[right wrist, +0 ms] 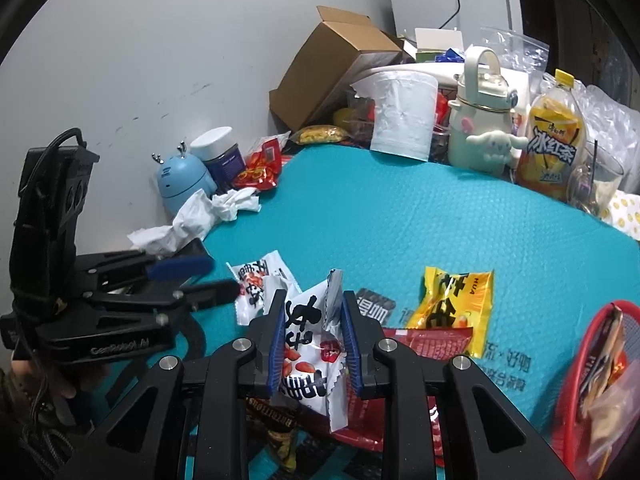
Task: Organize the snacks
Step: 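Lift both white packets off the table with both tools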
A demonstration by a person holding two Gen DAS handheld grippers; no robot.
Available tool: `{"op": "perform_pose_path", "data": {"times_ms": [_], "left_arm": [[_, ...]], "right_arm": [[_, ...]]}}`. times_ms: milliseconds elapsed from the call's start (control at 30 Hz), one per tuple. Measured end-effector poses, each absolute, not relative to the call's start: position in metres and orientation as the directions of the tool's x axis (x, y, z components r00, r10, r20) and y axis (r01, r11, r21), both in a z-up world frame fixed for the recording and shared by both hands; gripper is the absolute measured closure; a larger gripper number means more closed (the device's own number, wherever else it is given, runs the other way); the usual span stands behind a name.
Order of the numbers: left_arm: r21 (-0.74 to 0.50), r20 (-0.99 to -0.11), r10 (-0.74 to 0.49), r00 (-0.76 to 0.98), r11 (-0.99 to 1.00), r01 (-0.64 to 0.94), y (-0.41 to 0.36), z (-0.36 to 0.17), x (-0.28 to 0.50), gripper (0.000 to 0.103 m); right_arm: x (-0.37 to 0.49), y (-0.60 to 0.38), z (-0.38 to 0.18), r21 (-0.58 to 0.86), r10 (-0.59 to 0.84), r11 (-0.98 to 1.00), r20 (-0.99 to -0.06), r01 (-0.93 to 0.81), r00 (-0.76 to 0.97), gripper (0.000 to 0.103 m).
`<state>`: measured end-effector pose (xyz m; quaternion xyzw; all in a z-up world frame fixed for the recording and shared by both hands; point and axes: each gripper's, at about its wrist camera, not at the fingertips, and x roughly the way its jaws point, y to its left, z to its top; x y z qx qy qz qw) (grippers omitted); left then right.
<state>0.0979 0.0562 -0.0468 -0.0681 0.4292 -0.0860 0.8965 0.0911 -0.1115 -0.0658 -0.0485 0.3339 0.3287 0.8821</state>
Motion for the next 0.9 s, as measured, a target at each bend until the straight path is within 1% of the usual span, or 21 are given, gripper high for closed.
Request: {"op": "perform_pose_path", "data": {"times_ms": [133,333,567,733,900], "left_arm": [[-0.182,-0.769,-0.196,0.608,0.98,0.086,0.057,-0.052,0.108,0.015],[-0.176,-0.797,-0.204,0.568,0.979,0.105,0.056,-0.065,0.123,0.015],[-0.181,-0.828,-0.235,0.509,0.971,0.153,0.053,-0.079,0.136,0.015],[-0.199,-0.862,-0.258,0.437,0.964,0.177,0.049,-0.096,0.143,0.015],[-0.175,-0.861,-0.24,0.449,0.968,0.182,0.045,-0.098,0.142,0.015]], "right_arm": [[0.096,-0.11,-0.067,0.141,0.551,0.776,-0.625,-0.615,0.552,0.078],[0.105,-0.109,-0.075,0.149,0.547,0.777,-0.64,-0.611,0.539,0.078],[0.115,-0.108,-0.084,0.169,0.547,0.776,-0.659,-0.608,0.516,0.078],[0.118,-0.105,-0.087,0.17,0.548,0.772,-0.667,-0.613,0.505,0.078],[0.121,-0.105,-0.091,0.179,0.547,0.772,-0.676,-0.609,0.494,0.078]]}}
